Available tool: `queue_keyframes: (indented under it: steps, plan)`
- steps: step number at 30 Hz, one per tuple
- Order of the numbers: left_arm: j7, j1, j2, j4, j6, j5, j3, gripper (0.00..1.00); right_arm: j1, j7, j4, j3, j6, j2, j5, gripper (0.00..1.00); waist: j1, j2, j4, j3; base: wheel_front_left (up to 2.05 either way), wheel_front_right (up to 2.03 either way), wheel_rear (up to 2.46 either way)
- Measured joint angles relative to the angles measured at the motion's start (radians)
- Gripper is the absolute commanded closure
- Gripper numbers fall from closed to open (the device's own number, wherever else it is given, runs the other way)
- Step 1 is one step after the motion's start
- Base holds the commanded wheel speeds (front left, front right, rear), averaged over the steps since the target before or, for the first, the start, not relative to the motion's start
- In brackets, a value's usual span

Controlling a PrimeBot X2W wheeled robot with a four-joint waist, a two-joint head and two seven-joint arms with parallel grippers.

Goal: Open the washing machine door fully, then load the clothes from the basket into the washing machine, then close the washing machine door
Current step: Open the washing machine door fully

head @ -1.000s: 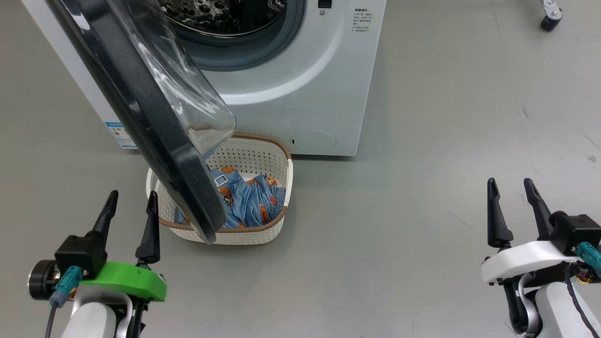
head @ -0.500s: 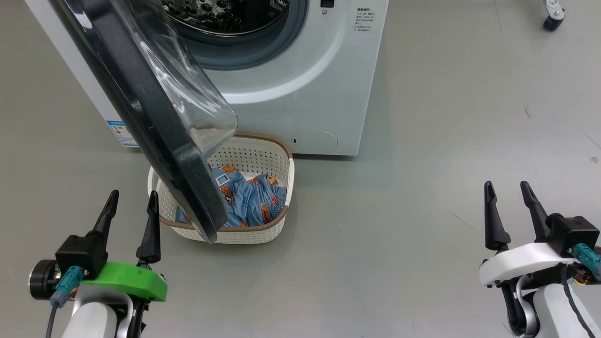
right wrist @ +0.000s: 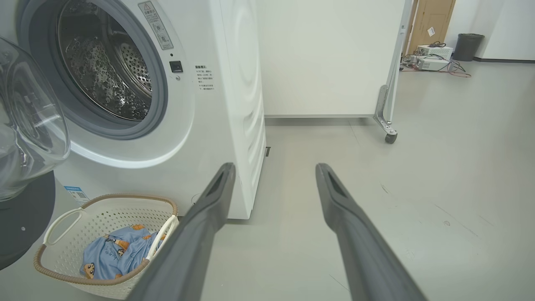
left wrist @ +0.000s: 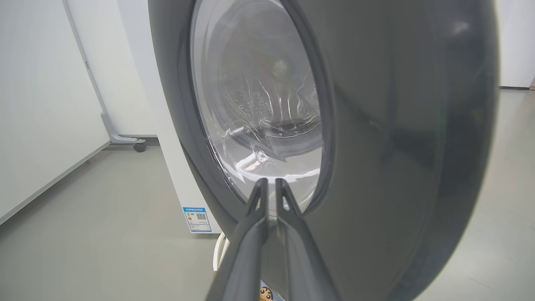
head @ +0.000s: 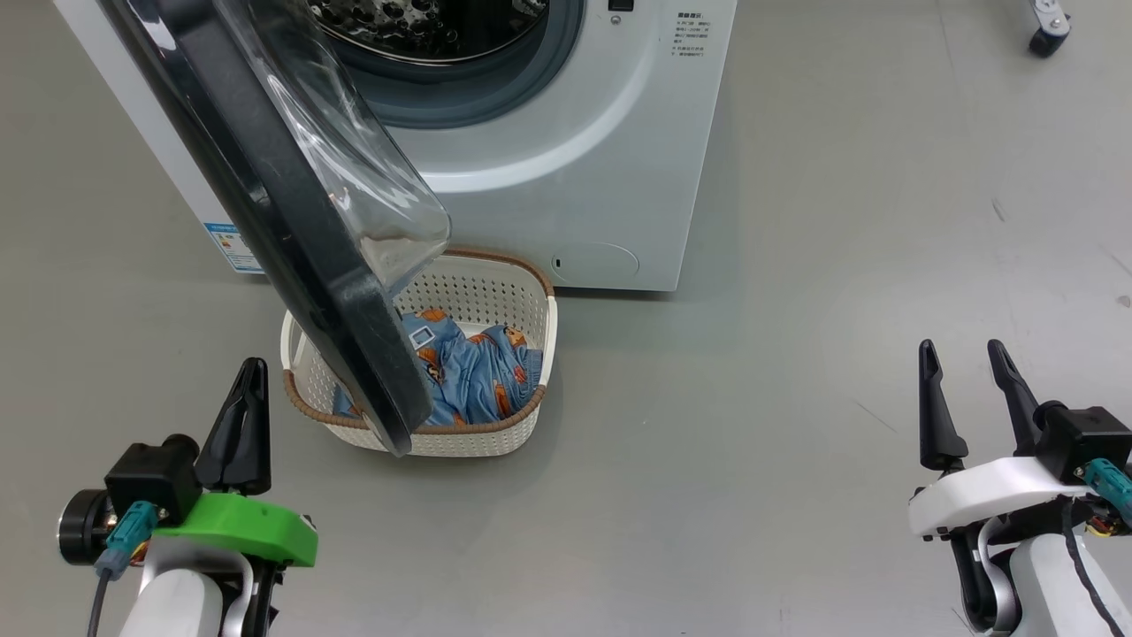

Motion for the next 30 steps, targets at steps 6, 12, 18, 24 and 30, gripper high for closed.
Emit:
queue_keyframes:
  steps: [6, 12, 18, 24, 30]
  plan:
    - [0.0, -0.001, -0.006, -0.025, 0.0, -0.009, 0.014, 1.0, 0.0, 0.0, 0.003, -0.011, 0.006, 0.005, -0.001, 0.0, 0.0, 0.0001, 0.005, 0.002, 0.0, 0.0, 0.0]
    - [0.0, -0.051, -0.025, -0.175, 0.0, -0.007, 0.087, 1.0, 0.0, 0.0, 0.006, -0.02, 0.01, 0.015, -0.01, 0.0, 0.0, 0.0, 0.015, 0.006, 0.0, 0.0, 0.0]
    - [-0.002, -0.128, -0.023, -0.342, 0.0, 0.024, 0.106, 1.0, 0.0, 0.0, 0.006, -0.025, 0.016, 0.023, -0.019, 0.0, 0.0, 0.0, 0.024, 0.008, 0.0, 0.0, 0.0]
    - [-0.006, -0.209, -0.009, -0.515, 0.0, 0.048, 0.009, 1.0, 0.0, 0.0, 0.01, -0.03, 0.025, 0.028, -0.027, 0.0, 0.0, 0.0001, 0.028, 0.009, 0.0, 0.0, 0.0]
    - [-0.006, -0.24, 0.005, -0.61, 0.0, 0.038, -0.178, 1.0, 0.0, 0.0, 0.012, -0.029, 0.034, 0.033, -0.036, 0.0, 0.0, 0.0, 0.026, 0.01, 0.0, 0.0, 0.0]
